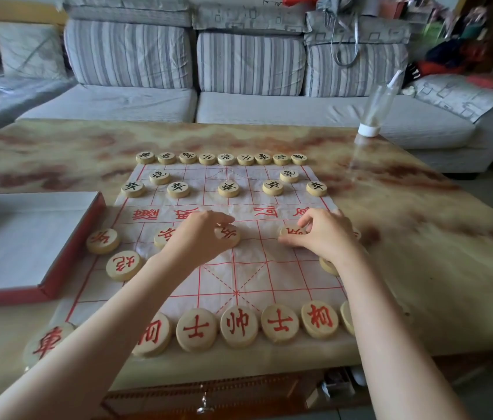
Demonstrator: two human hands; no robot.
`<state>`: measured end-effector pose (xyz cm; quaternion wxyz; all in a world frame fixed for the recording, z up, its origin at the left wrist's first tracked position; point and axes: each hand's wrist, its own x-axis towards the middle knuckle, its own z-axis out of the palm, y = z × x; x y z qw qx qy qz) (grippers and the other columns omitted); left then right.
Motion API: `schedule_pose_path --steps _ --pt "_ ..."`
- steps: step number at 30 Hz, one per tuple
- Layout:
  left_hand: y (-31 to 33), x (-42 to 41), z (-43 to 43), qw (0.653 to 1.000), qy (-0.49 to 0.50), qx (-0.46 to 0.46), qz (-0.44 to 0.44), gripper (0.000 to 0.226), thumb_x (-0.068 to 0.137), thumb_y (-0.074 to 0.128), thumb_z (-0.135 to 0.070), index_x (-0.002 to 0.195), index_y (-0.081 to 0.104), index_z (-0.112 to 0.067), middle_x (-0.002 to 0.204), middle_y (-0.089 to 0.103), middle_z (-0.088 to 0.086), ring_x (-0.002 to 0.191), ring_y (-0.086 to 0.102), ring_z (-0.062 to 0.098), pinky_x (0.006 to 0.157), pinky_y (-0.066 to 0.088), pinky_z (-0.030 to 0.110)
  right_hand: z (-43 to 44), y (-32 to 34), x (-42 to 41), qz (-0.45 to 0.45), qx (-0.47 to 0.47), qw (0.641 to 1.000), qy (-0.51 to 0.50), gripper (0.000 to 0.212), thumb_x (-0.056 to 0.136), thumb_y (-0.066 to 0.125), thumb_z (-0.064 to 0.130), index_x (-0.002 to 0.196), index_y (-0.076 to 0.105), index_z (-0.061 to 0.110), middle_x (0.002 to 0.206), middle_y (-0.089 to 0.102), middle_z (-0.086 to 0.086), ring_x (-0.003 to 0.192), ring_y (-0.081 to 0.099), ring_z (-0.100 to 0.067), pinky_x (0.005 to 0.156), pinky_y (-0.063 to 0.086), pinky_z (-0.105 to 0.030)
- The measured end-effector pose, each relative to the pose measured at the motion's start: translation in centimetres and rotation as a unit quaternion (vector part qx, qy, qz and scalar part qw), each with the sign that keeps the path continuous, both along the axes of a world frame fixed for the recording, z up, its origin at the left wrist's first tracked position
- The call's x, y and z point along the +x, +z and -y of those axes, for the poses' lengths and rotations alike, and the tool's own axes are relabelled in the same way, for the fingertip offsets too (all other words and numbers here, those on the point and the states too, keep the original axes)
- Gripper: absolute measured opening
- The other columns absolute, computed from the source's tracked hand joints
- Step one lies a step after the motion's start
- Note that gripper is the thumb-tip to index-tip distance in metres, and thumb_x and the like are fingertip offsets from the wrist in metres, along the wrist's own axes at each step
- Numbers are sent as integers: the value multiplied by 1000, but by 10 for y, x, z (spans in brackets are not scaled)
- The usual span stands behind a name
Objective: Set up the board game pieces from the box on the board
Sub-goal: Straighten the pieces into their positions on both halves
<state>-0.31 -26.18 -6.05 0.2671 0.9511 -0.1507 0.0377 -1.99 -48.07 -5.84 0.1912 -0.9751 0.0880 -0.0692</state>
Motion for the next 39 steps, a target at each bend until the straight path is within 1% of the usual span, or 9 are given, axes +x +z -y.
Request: schedule_pose_path --steps 4,7,9,11,16,22,26,32,39 --pt "0 0 -1 1000 -18 -5 -8 44 85 57 -21 128 52 -28 131 56 2 109 58 19 83 44 24 0 -2 1 -7 -2 1000 7 72 60 67 71 111 59 21 119 58 4 115 40 -24 92 33 -32" --pt "-5 0 -1 1000 -3 -28 1 48 83 61 -35 129 50 -24 130 54 -1 113 54 16 88 41 23 3 7 -2 -15 52 997 57 74 65 74 56 127 52 23 132 50 5 125 36 -21 101 31 -33" --pt "-7 0 -1 1000 8 -15 15 59 75 68 -47 126 53 -20 124 57 0 112 53 17 94 44 30 3 9 -4 -36 32 994 94 67 69 76 44 129 51 25 134 48 5 128 35 -21 102 29 -32" --pt "-8 1 -2 1000 17 2 26 64 68 72 -51 121 57 -17 117 59 2 107 54 19 92 46 36 3 7 -2 -51 33 992 107 62 70 77 37 126 53 26 129 53 3 124 41 -21 103 33 -33" --pt "-7 0 -1 999 30 10 19 51 70 74 -44 111 64 -17 106 61 3 97 55 19 77 43 28 0 -1 2 -27 47 995 87 55 67 80 36 117 59 23 119 57 1 111 50 -19 96 41 -34" --pt "-6 -1 -2 1000 4 -16 -2 48 76 70 -35 120 60 -18 112 63 2 99 58 17 78 48 26 -5 -5 4 8 54 997 61 59 59 82 47 104 61 17 105 57 1 103 53 -19 89 44 -34" --pt "-7 -2 -3 999 -6 -28 -15 52 76 71 -36 123 58 -18 116 62 1 102 58 15 77 44 22 -2 -6 4 -10 84 995 54 63 58 80 52 106 59 17 110 56 0 103 53 -18 91 45 -38" --pt "-7 -5 -3 999 -2 -33 -14 51 77 70 -33 124 56 -19 117 61 3 105 56 17 80 38 21 5 -4 1 -22 97 991 86 60 65 82 31 119 57 19 118 55 1 95 50 -11 88 42 -28" --pt "-7 -7 -4 999 -9 -30 -22 50 78 69 -31 125 55 -19 117 61 4 104 55 16 82 41 22 1 -3 -2 -12 108 990 91 51 67 81 24 113 60 17 104 56 3 88 50 -11 77 38 -24"
